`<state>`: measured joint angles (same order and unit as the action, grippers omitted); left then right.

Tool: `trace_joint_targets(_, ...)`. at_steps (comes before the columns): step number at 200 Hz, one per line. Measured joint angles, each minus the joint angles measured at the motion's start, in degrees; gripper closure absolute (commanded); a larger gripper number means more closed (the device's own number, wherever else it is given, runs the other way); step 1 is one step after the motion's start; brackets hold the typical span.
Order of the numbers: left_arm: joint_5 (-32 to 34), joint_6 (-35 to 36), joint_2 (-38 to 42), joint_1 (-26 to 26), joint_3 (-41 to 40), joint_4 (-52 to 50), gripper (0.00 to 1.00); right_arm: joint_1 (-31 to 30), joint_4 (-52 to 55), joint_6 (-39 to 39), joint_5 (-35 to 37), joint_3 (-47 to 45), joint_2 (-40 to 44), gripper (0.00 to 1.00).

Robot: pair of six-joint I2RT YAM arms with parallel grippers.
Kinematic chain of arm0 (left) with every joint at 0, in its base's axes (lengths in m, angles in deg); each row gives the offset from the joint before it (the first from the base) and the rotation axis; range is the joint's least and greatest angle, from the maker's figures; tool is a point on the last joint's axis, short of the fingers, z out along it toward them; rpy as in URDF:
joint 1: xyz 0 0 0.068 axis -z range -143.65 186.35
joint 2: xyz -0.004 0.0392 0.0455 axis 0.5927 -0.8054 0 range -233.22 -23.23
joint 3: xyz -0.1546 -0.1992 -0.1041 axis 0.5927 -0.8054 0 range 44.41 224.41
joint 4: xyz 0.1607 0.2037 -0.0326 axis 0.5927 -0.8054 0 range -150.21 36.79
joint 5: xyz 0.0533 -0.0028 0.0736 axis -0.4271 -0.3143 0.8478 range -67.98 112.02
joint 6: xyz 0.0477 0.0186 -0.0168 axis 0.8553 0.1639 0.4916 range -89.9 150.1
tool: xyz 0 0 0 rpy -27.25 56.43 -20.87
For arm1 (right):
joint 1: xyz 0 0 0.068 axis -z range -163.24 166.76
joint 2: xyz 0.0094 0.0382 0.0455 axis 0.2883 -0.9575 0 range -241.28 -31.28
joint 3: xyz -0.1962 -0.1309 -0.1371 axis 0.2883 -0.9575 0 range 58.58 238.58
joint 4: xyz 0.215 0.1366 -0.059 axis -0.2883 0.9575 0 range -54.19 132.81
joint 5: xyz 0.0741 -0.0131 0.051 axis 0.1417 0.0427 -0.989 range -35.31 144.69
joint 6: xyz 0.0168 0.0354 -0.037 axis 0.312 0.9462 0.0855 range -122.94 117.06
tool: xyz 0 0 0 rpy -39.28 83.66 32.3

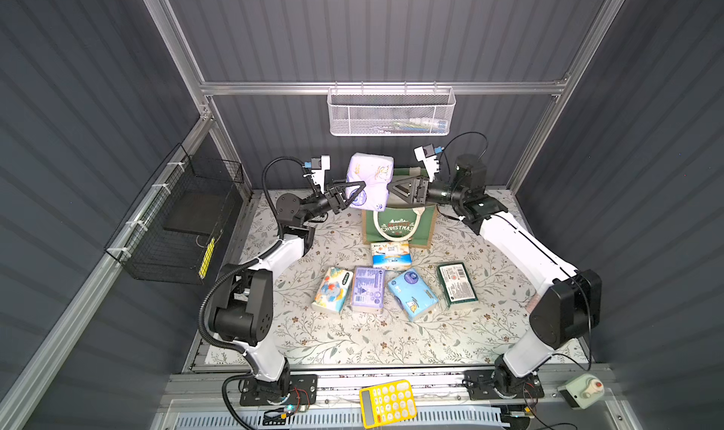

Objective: Put tissues into the canvas bag
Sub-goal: Place the pack of facial tissues in the canvas bag.

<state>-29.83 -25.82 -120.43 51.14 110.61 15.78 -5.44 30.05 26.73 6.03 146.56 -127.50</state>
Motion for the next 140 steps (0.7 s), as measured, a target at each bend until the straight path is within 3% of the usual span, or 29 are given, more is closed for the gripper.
trace_joint_targets(67, 6.5, 3.9, 0.8, 1.2, -2.7, -4.4, 0.74, -3.0, -7.0, 5.4, 1.0, 1.7, -4.5, 0.17)
trace_joint_targets(140, 11.4, 4.0, 0.8, 2.7, -3.6, -3.3, 0.73, -3.4, -11.1, 8.4, 1.2, 2.3, -6.1, 0.33)
